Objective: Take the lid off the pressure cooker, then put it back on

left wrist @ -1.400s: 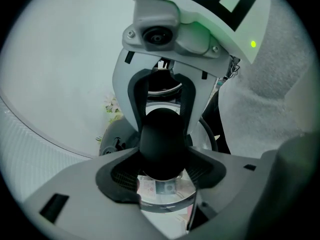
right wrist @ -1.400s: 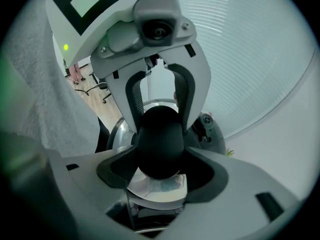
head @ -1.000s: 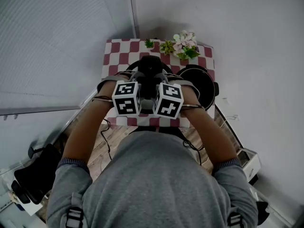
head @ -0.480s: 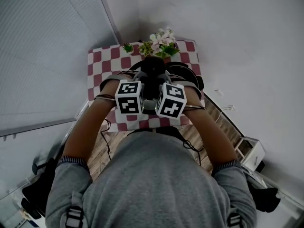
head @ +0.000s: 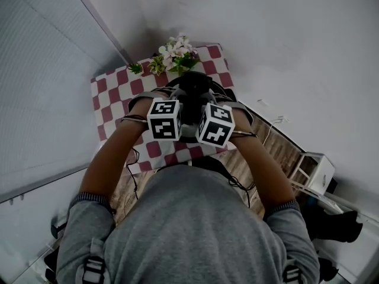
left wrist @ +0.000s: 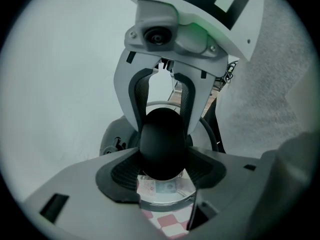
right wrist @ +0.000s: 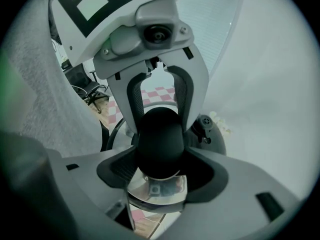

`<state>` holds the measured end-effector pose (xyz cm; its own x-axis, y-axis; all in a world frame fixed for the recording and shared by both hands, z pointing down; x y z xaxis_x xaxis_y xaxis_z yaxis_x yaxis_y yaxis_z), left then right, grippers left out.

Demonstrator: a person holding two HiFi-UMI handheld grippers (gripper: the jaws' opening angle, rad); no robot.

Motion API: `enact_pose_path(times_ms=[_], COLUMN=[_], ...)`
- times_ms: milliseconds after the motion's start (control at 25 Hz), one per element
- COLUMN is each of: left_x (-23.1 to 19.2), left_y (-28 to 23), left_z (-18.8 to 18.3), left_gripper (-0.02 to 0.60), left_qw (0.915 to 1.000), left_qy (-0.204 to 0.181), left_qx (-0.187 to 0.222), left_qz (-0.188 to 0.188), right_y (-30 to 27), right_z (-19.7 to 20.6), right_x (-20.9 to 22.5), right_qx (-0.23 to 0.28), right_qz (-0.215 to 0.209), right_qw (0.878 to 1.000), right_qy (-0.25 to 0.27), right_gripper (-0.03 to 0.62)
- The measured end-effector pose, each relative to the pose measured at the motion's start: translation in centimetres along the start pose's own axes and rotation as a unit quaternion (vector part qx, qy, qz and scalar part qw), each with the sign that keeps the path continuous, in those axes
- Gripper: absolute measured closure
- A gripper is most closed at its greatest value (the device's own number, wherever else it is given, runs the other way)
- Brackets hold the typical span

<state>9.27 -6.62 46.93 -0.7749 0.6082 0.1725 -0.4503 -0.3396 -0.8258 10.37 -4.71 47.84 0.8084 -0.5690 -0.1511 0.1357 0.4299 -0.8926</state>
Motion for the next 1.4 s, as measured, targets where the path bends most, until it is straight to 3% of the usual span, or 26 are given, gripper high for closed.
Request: enact_pose_path(times_ms=[400,840,1080,1400], left_x=[-0.8,-1.4,-1.7,-1.8], left_y=[-3.9,-5.6,-5.7,-5.6], left_z=[-1.7,-1.6,-1.6,-1.4], left_gripper=[0.282,0.281,0.281,0.281], left_qw=[0.9994,0.9979,0.9971,0.9969], left_qy=[-0.016,-0.006,0.003,0.019], left_qx=[0.001,0.009,0.017,-0.007], left_qz=[0.031,0.063,0.074,0.076], right_y=[-0.7,-1.5,-1.7,-1.8], right_z=[4.3,5.5,5.6,5.3], right_x=[0.9,1.6,1.8,1.9], right_qx=[-0.011,0.001,-0.007,0.011], right_qz=[-0.003,-0.022,-0.04,-0.051], right_qw=[0.999,0.998,0.998,0.998], right_qy=[-0.035,-0.063,-0.058,-0.033], right_gripper=[0.303,0.303,0.301,0.301])
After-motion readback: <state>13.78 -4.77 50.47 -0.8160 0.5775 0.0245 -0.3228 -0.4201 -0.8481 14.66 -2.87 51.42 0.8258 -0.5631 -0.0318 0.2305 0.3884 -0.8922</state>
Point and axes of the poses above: the fingertips, and each gripper's own axes: y backward along the fingers, x to its right, z out of its underside, the point moved 3 cm from there along y, backward along the fingers, and after that the axes turned 4 degrees about x, right-handed, at the moved point
